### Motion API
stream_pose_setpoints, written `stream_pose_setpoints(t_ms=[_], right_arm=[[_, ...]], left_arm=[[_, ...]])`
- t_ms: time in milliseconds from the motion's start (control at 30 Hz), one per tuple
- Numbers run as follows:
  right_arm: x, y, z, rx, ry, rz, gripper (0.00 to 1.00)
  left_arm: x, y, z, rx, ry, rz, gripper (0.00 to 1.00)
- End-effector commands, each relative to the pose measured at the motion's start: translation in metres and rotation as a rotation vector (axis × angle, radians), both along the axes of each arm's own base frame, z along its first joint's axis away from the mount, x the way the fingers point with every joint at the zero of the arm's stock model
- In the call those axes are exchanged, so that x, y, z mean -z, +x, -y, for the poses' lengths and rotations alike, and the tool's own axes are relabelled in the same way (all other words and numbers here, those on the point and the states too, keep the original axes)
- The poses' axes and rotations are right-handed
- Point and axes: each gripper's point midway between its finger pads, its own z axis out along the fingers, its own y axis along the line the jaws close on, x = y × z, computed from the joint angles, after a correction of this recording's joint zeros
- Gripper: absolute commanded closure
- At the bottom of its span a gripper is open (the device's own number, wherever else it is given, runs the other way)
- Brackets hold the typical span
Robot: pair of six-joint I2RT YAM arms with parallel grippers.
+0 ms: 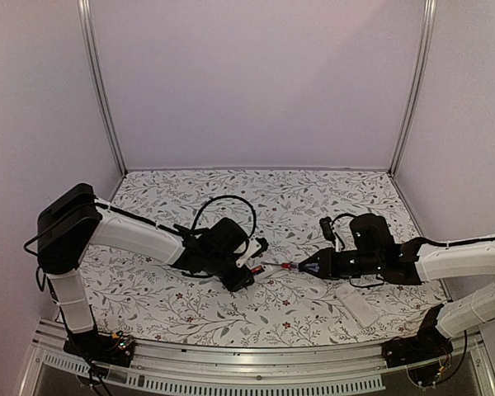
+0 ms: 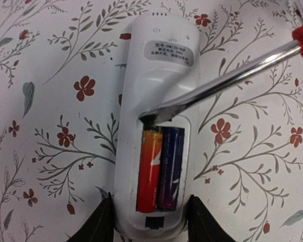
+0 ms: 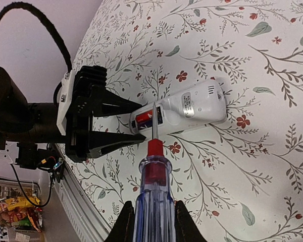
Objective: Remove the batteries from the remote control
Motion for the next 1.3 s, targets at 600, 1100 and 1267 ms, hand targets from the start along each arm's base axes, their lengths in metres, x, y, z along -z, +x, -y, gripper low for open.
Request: stream_pose_setpoints(t_ms=[600, 1100, 1267], right_arm=[[0.016, -0.007, -0.001, -0.026, -0.051, -0.027, 1.00], [-0.012, -0.033, -0.025, -0.207, 0.103, -0.024, 1.00], [-0.024, -0.042, -0.030, -0.259, 0.170, -0.023, 1.00]], left_arm=[[0.062, -0.046, -0.017, 0.094, 0.145, -0.152, 0.67], [0.065, -0.045, -0.017, 0.089, 0.155, -0.152, 0.67], [0.065, -0.045, -0.018, 0.087, 0.160, -0.150, 0.67]])
